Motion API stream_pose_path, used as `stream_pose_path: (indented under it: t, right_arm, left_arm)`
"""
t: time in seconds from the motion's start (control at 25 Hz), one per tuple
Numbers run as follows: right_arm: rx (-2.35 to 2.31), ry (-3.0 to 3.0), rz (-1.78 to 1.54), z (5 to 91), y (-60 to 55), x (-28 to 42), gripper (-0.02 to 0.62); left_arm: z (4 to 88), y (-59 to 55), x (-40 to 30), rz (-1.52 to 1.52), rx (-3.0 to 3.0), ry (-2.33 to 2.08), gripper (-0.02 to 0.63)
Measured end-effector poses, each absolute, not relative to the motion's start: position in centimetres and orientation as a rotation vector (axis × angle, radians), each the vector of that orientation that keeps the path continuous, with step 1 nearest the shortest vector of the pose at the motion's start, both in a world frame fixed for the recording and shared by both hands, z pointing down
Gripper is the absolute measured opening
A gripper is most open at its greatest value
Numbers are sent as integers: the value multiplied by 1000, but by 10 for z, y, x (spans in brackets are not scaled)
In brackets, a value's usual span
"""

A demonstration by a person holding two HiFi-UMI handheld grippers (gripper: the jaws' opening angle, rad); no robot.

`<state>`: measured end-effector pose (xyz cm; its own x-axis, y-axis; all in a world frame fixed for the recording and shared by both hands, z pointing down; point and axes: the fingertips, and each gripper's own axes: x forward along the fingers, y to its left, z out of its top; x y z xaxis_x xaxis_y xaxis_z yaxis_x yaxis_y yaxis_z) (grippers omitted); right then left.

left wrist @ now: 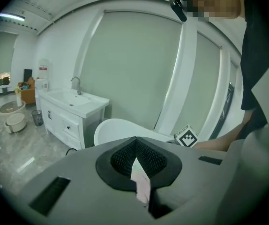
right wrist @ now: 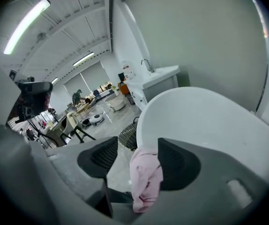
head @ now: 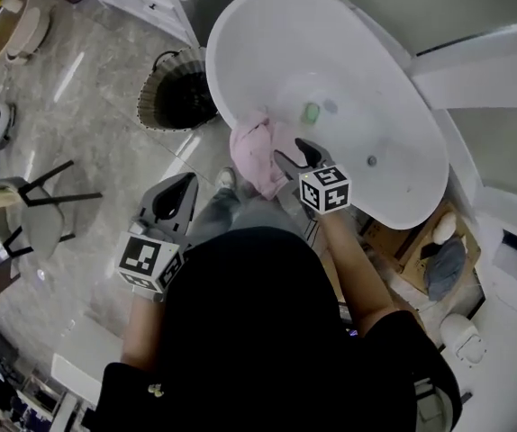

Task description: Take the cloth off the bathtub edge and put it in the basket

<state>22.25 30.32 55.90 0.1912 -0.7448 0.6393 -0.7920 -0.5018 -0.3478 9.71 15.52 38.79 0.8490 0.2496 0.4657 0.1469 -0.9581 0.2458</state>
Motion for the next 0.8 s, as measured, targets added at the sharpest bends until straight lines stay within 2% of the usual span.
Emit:
stream_pose_path:
  t: [0.48, 0.8]
  right_arm:
    - [1992, -1539, 1439, 733, 294, 218, 447]
    - [1815, -1482, 1511, 805, 285, 215, 499]
  left_arm:
    - [436, 169, 40, 857, 2725, -160, 14]
    - [451, 191, 27, 911, 2659, -267, 13]
